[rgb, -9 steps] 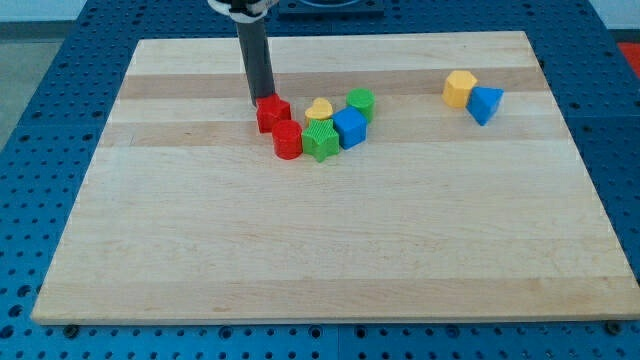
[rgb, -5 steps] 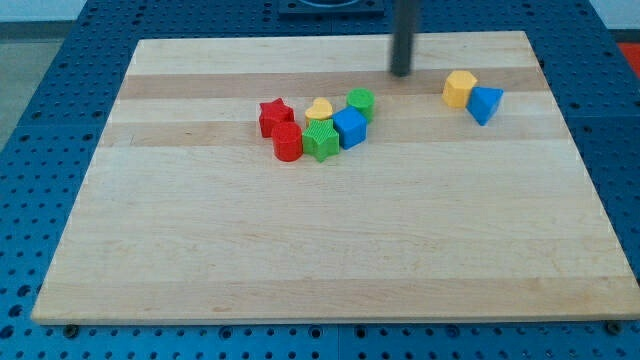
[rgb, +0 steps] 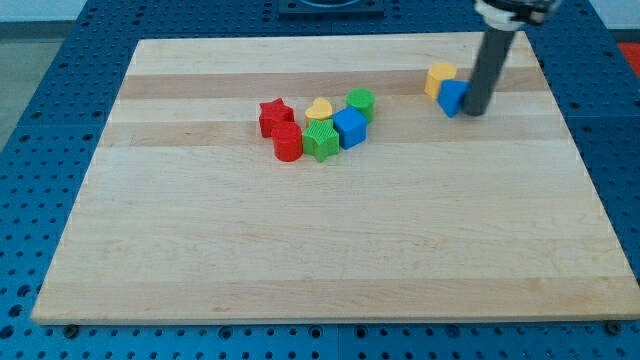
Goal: Move the triangle above the heart
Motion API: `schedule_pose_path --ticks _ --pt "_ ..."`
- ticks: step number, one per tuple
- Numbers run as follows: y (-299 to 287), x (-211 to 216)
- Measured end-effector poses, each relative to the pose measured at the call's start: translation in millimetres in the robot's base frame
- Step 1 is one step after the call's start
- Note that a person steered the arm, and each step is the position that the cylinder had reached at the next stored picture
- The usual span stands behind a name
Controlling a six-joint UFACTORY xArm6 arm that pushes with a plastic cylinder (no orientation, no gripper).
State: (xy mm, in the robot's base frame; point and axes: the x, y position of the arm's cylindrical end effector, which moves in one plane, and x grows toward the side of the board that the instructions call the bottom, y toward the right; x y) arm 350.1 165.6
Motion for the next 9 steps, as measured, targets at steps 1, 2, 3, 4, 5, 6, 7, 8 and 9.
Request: schedule_pose_path --ticks 1,2,3,4,5,6,7,8,9 --pt "-35.7 -24.8" --pt "-72.0 -59.0" --pt "-141.5 -64.2" --pt "-165.1 -78.7" --pt "-160.9 -122.1" --pt "-201.2 -122.1" --pt "-204.5 -95.5" --pt "-188.9 -86.7" --pt "-167.4 -90.1"
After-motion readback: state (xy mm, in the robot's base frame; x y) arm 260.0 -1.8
